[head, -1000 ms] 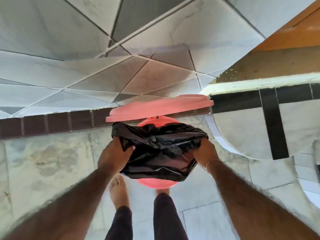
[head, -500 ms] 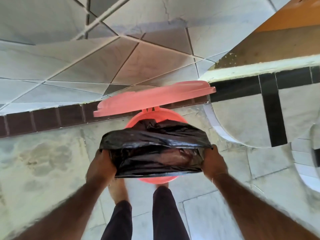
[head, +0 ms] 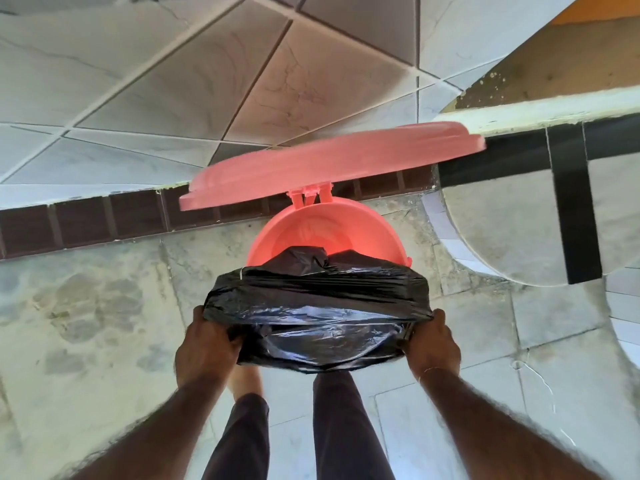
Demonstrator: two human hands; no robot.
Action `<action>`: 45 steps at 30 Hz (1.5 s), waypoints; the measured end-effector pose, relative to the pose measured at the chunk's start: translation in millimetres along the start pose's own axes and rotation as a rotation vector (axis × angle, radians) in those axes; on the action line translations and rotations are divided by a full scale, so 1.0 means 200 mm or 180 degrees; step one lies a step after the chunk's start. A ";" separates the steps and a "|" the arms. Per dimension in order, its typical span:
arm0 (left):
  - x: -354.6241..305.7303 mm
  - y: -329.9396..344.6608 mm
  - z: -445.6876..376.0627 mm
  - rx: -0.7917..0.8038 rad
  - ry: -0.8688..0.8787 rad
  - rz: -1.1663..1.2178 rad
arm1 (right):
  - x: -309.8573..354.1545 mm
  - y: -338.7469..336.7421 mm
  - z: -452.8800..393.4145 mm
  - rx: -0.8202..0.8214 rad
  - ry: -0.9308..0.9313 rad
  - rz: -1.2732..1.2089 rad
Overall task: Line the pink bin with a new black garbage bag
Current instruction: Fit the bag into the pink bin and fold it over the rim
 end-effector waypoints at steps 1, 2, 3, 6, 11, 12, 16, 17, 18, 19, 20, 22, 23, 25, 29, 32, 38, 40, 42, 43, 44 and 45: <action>-0.01 -0.01 -0.02 -0.0022 0.0010 0.0059 | 0.00 -0.01 -0.02 -0.0079 0.0105 -0.0193; -0.03 -0.03 -0.04 -0.0070 0.0061 0.0139 | 0.02 -0.03 -0.05 -0.0138 0.0123 -0.0313; -0.06 -0.06 -0.07 -0.0149 0.0154 0.0253 | 0.03 -0.06 -0.09 -0.0181 0.0085 -0.0443; -0.14 -0.17 -0.12 -0.0370 0.0496 0.0566 | 0.09 -0.17 -0.17 -0.0246 -0.0084 -0.0760; -0.20 -0.34 -0.10 -0.0730 0.0904 0.0490 | 0.20 -0.43 -0.14 -0.0632 -0.0755 -0.1029; -0.20 -0.37 -0.11 -0.0795 0.0924 0.0486 | 0.23 -0.48 -0.14 -0.0733 -0.0882 -0.1110; -0.30 -0.47 -0.26 -0.0472 0.0778 0.0291 | 0.36 -0.62 -0.19 -0.0473 -0.0925 -0.1275; -0.33 -0.49 -0.30 -0.0279 0.0581 0.0153 | 0.39 -0.65 -0.21 -0.0295 -0.0797 -0.1266; -0.36 -0.50 -0.34 -0.0095 0.0430 0.0001 | 0.43 -0.67 -0.24 -0.0184 -0.0693 -0.1151; -0.40 -0.51 -0.38 0.0041 0.0360 -0.0064 | 0.46 -0.69 -0.26 -0.0113 -0.0641 -0.0940; -0.44 -0.51 -0.41 0.0094 0.0339 -0.0024 | 0.49 -0.72 -0.28 -0.0058 -0.0602 -0.0692; -0.50 -0.51 -0.44 0.0177 0.0247 0.0392 | 0.55 -0.75 -0.28 0.0043 -0.0398 -0.0368; -0.51 -0.50 -0.46 0.0216 0.0171 0.0645 | 0.58 -0.76 -0.28 0.0084 -0.0288 -0.0290; -0.53 -0.49 -0.48 0.0186 0.0165 0.0771 | 0.65 -0.77 -0.27 0.0114 -0.0248 -0.0257; -0.62 -0.45 -0.46 0.0033 0.0665 0.0432 | 0.77 -0.75 -0.28 0.0036 -0.0473 -0.0657; -0.70 -0.44 -0.40 -0.0085 0.1089 0.0757 | 0.83 -0.76 -0.26 -0.0108 -0.0704 -0.0694; -0.70 -0.42 -0.41 0.0089 0.1114 0.1595 | 0.84 -0.70 -0.30 0.0609 -0.0764 -0.1547; -0.66 -0.42 -0.45 0.0114 0.1080 0.1646 | 0.76 -0.68 -0.33 0.0772 -0.0454 -0.1968; -0.63 -0.41 -0.46 0.0087 0.1141 0.1698 | 0.71 -0.65 -0.37 0.0734 -0.0313 -0.2381; -0.61 -0.41 -0.46 0.0060 0.1176 0.1685 | 0.70 -0.65 -0.38 0.0572 -0.0327 -0.2470; -0.60 -0.40 -0.45 0.0019 0.1216 0.1592 | 0.70 -0.65 -0.38 0.0337 -0.0413 -0.2476; -0.60 -0.39 -0.44 -0.0043 0.1248 0.1412 | 0.70 -0.64 -0.36 0.0078 -0.0496 -0.2428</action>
Point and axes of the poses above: each hand's wrist, its own z-axis away from the middle knuckle, its own y-axis out of the palm, x = y × z, the point moved 5 cm from there along -z, towards the middle knuckle, and after that the axes turned 9 degrees about x, right-handed, at the moved point
